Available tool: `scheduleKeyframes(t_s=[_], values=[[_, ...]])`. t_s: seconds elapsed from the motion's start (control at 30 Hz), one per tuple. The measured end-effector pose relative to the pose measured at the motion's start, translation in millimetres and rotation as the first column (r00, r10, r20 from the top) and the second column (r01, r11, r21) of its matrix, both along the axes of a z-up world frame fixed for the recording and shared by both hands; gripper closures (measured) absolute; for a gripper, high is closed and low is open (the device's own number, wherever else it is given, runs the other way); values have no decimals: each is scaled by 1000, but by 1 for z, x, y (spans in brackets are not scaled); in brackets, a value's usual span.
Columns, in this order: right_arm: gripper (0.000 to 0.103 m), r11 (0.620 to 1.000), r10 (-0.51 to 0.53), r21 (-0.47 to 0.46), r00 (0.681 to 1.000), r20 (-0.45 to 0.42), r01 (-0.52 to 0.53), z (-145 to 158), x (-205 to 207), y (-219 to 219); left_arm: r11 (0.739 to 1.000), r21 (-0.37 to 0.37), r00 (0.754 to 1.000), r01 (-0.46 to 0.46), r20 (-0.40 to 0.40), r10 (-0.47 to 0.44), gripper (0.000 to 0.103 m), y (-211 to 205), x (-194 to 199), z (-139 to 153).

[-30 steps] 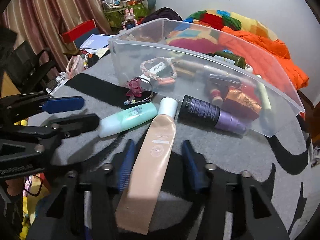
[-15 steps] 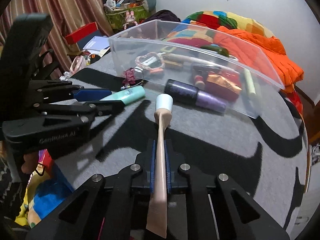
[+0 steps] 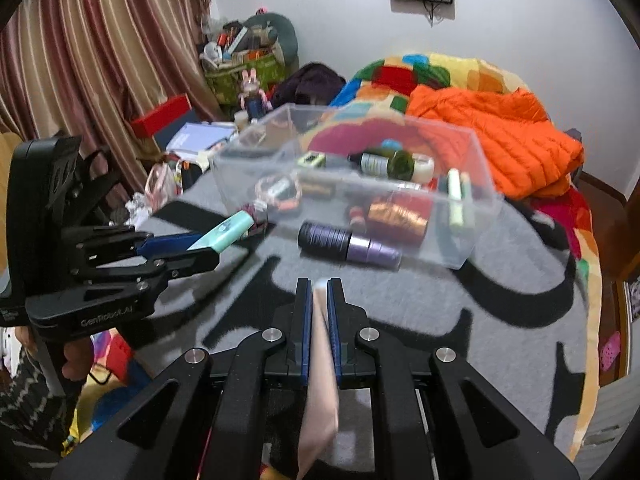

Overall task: Organize objects
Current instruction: 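Grasp the mint-green bottle with the left tool while the right tool grasps the beige foundation tube, then lower the mint bottle and foundation tube into the clear box, open both tools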

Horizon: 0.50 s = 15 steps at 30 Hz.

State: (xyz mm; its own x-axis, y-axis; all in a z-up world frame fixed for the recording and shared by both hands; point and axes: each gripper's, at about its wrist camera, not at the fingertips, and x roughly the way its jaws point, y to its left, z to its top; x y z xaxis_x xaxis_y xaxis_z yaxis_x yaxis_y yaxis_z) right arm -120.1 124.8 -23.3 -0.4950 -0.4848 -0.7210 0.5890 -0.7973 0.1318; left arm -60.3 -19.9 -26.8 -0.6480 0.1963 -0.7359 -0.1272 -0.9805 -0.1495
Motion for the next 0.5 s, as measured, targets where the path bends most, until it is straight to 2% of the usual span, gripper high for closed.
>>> scheduleKeyframes(t_s=[0.27,0.5], values=[[96,999,-23,-37,1000,-21,22,18,-13,9,1000,28,996,0,-87,3,79,-1,0,32],[96,995,-72,-74,991,-113,64,56,-24,20,999,19,992,-34,-119,36,79,-7,-14,46]])
